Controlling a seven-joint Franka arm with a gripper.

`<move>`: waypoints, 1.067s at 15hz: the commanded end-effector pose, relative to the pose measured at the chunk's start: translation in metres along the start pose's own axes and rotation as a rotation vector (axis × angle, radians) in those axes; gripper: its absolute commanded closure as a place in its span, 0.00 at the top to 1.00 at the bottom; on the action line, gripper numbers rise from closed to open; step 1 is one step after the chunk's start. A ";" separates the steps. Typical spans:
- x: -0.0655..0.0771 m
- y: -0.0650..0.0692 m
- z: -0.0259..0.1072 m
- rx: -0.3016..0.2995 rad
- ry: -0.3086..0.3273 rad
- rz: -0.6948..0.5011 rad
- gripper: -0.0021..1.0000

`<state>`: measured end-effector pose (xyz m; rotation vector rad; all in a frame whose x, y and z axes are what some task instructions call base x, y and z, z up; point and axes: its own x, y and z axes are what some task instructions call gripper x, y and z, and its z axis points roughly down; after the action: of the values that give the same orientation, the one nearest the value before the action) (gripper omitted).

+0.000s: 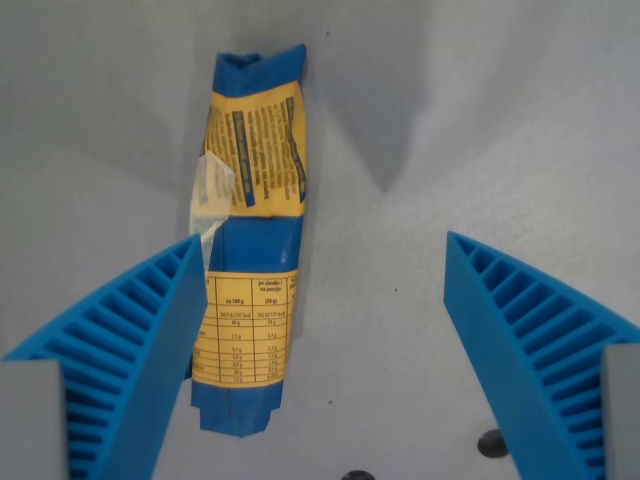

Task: Pick up the blue bag

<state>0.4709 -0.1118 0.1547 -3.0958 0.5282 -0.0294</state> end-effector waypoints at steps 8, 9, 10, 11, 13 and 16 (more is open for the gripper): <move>-0.006 -0.004 0.033 0.058 0.102 0.016 0.00; -0.006 -0.004 0.033 0.058 0.102 0.016 0.00; -0.006 -0.004 0.033 0.058 0.102 0.016 0.00; -0.006 -0.004 0.033 0.058 0.102 0.016 0.00; -0.006 -0.004 0.033 0.058 0.102 0.016 0.00; -0.006 -0.004 0.033 0.058 0.102 0.016 0.00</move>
<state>0.4724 -0.1090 0.1211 -3.1009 0.5304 -0.0443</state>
